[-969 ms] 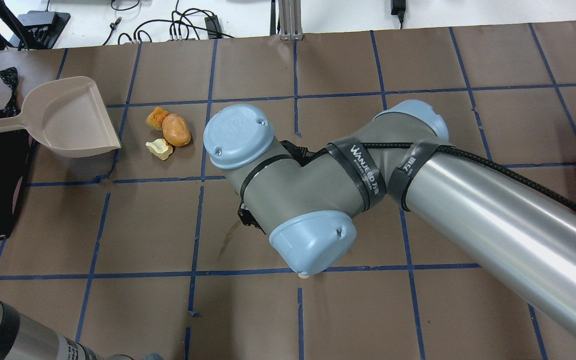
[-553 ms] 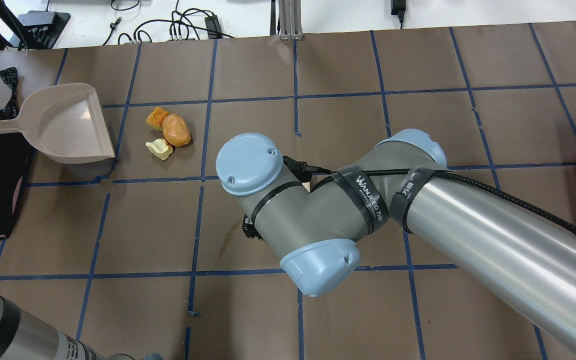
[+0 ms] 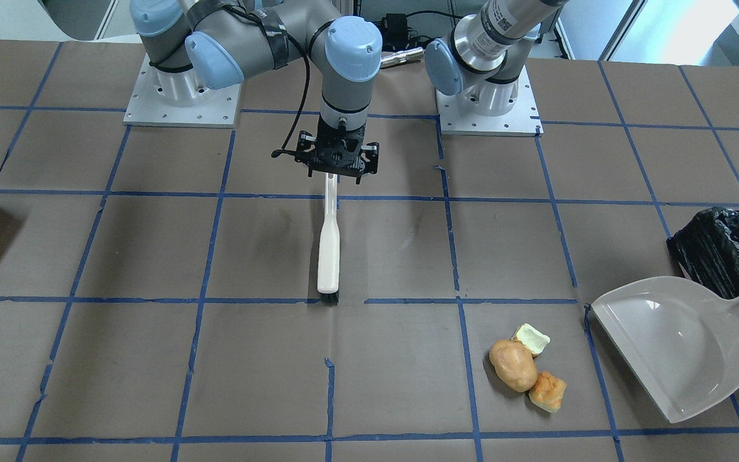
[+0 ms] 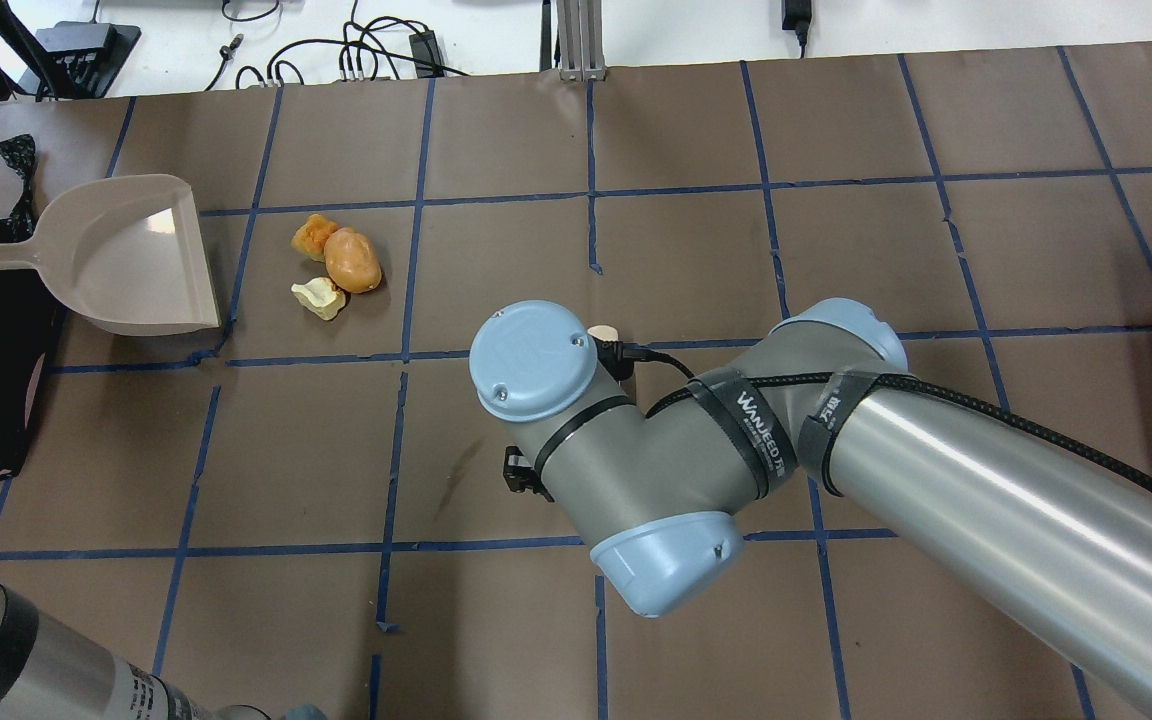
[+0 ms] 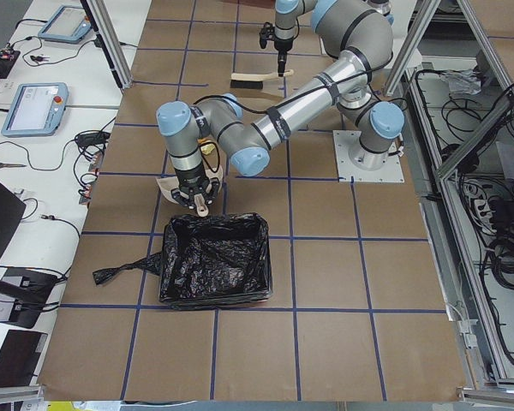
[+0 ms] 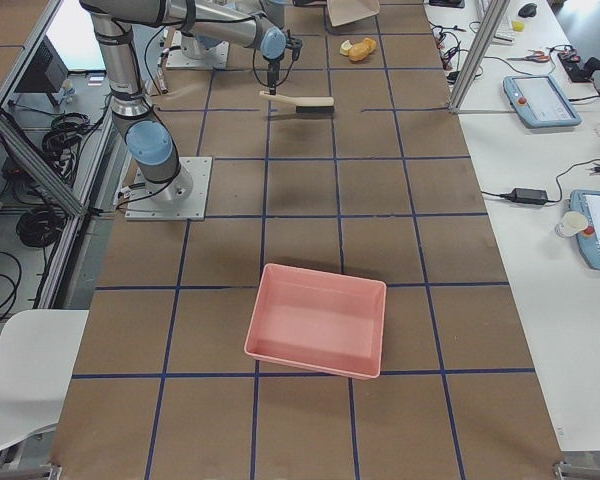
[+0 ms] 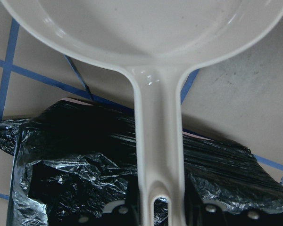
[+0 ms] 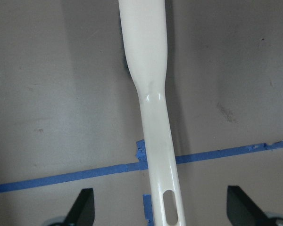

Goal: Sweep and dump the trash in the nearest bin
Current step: 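Lift the white brush with the right gripper and hold it above the table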

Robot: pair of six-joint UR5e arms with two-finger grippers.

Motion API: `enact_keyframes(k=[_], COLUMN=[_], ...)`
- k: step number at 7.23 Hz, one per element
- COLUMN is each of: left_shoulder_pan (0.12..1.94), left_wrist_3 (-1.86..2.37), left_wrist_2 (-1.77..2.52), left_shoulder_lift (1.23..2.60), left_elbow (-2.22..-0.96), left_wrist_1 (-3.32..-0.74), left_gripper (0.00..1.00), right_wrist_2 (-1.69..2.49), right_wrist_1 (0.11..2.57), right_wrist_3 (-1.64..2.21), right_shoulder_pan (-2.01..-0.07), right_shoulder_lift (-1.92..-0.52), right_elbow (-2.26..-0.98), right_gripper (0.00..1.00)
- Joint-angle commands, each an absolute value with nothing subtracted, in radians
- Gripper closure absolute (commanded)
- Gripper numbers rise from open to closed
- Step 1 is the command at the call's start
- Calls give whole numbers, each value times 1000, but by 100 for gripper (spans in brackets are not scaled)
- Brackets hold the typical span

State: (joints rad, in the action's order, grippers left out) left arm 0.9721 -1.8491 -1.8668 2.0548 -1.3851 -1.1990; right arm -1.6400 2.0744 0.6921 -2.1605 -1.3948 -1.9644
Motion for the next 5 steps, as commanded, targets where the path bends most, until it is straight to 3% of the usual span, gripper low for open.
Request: enact_keyframes(k=[1,5], left_shoulder_pan=[977,994], left_wrist_3=[-1862,-1865], left_wrist_2=[-1881,-1792], left_shoulder_lift=[2056,2062], left_elbow=[-1394,-1390], left_wrist_1=[-1196,-1187], left_gripper=[100,100], right_wrist_2=[-1643,-1638], right_wrist_1=[2083,2085], right_wrist_3=[690,692], right_shoulder_pan=[-2148,-2137], right_shoulder_lift=[-1408,-1408], right_elbow=[-1970,-1973], right_gripper=[0,0])
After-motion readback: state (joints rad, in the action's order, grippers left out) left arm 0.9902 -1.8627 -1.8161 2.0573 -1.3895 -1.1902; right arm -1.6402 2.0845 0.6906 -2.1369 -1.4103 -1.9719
